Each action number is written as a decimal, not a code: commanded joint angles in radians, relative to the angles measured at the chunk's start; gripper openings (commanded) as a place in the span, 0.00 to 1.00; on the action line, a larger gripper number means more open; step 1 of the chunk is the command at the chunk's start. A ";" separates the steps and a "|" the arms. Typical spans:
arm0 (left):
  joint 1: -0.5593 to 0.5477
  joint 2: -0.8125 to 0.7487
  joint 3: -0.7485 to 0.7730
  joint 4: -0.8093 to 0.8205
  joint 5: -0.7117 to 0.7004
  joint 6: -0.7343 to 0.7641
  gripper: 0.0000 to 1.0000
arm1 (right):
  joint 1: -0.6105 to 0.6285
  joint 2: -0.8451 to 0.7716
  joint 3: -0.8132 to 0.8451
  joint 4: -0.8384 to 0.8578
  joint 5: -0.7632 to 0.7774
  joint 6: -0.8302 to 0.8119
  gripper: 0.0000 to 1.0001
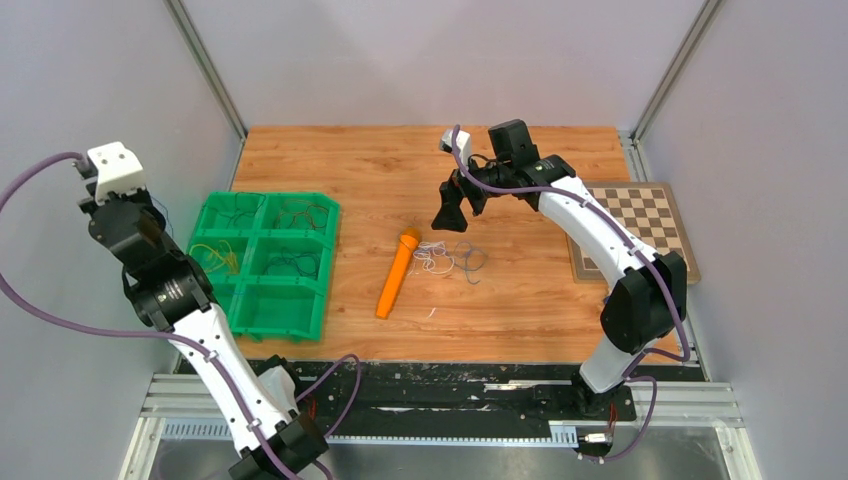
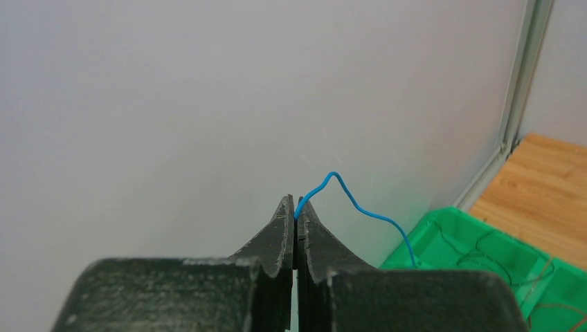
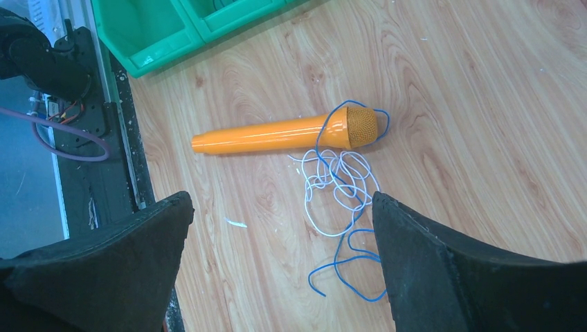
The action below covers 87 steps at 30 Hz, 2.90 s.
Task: Untangle the cables
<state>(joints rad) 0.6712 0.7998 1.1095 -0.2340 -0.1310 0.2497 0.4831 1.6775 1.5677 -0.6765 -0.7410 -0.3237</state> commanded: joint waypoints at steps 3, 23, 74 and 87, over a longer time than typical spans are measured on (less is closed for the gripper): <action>0.008 0.045 0.250 0.033 0.036 0.006 0.00 | 0.003 -0.029 0.018 0.012 -0.002 -0.012 1.00; 0.023 0.016 0.040 0.158 -0.023 0.172 0.00 | 0.004 -0.045 -0.014 0.010 0.000 -0.013 1.00; 0.434 0.057 -0.140 -0.965 0.217 1.144 0.00 | 0.001 -0.100 -0.092 0.002 0.036 -0.045 1.00; 0.435 0.204 -0.153 -0.879 0.169 1.079 0.00 | 0.002 -0.109 -0.123 0.009 0.038 -0.044 1.00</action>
<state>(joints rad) 1.0950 0.9318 0.9230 -1.1584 0.0391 1.3880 0.4831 1.5806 1.4387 -0.6918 -0.6895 -0.3687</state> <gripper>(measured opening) 0.009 0.998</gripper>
